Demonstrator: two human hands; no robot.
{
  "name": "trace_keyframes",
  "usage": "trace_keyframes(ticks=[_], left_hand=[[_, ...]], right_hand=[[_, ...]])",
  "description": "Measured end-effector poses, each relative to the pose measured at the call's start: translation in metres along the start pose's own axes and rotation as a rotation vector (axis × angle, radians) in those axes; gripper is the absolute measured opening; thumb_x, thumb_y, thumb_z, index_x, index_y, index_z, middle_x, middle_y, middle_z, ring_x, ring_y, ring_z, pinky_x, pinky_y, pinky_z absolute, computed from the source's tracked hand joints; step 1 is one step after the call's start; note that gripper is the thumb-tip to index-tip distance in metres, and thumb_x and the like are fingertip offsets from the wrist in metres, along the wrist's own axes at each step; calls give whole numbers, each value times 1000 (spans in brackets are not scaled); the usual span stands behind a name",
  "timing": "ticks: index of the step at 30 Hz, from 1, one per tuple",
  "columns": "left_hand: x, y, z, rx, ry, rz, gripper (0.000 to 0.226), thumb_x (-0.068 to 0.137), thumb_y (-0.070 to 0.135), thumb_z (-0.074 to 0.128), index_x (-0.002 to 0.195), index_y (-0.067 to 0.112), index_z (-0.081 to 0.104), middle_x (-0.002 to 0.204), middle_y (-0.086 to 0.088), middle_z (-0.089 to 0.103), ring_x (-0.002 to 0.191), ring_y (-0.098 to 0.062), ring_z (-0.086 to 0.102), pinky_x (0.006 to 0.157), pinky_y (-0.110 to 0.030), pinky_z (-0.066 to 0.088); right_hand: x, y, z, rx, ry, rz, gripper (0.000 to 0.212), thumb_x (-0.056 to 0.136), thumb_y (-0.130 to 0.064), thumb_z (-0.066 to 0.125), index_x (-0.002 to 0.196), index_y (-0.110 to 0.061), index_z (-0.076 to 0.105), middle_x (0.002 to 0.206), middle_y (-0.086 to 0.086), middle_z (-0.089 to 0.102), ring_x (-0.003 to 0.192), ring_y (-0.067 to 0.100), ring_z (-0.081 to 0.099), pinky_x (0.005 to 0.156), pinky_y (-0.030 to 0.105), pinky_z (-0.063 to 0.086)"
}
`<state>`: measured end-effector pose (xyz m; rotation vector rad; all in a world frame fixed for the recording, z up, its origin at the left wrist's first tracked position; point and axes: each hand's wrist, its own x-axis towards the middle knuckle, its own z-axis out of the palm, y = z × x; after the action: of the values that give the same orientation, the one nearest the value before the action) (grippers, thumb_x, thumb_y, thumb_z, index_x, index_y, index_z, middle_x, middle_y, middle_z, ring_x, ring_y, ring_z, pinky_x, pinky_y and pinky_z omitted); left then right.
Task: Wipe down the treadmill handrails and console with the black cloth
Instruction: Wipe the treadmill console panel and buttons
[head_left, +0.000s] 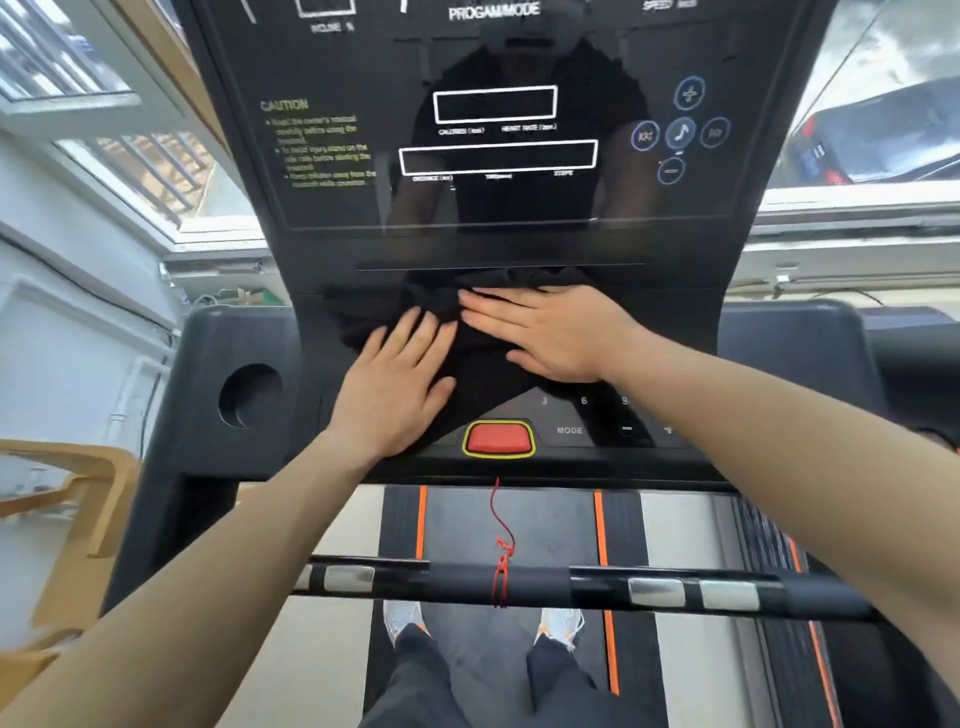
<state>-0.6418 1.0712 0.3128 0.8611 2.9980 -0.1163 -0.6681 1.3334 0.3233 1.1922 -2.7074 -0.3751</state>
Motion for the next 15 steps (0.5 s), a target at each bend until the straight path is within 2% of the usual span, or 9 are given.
trace_keyframes(ticks=[4, 9, 11, 15], left_hand=[[34, 56, -8, -22, 38, 138, 62, 100, 44, 37, 154, 14, 35, 157, -8, 40, 149, -28, 27, 117, -46, 26], [72, 118, -10, 3, 38, 244, 64, 101, 43, 39, 158, 16, 27, 163, -6, 29, 151, -25, 22, 120, -46, 22], [80, 138, -10, -1, 35, 251, 64, 101, 41, 38, 158, 16, 23, 165, -6, 24, 152, -25, 19, 121, -46, 19], [73, 164, -7, -36, -39, 317, 67, 102, 45, 32, 160, 17, 15, 168, -4, 12, 154, -24, 8, 123, -47, 11]], right_hand=[[-68, 31, 8, 10, -66, 69, 62, 105, -41, 37, 162, -22, 18, 168, -4, 12, 154, 14, 19, 122, 38, 23], [-138, 61, 6, -16, -120, 207, 62, 103, -43, 38, 159, -19, 28, 165, 0, 15, 152, 21, 24, 124, 41, 14], [-156, 56, 8, 32, -137, 316, 64, 101, -42, 39, 159, -17, 29, 166, 2, 17, 152, 24, 22, 124, 41, 13], [-182, 4, 20, 207, -204, 501, 66, 102, -42, 24, 159, -11, 15, 167, 13, 16, 155, 31, 12, 126, 46, 12]])
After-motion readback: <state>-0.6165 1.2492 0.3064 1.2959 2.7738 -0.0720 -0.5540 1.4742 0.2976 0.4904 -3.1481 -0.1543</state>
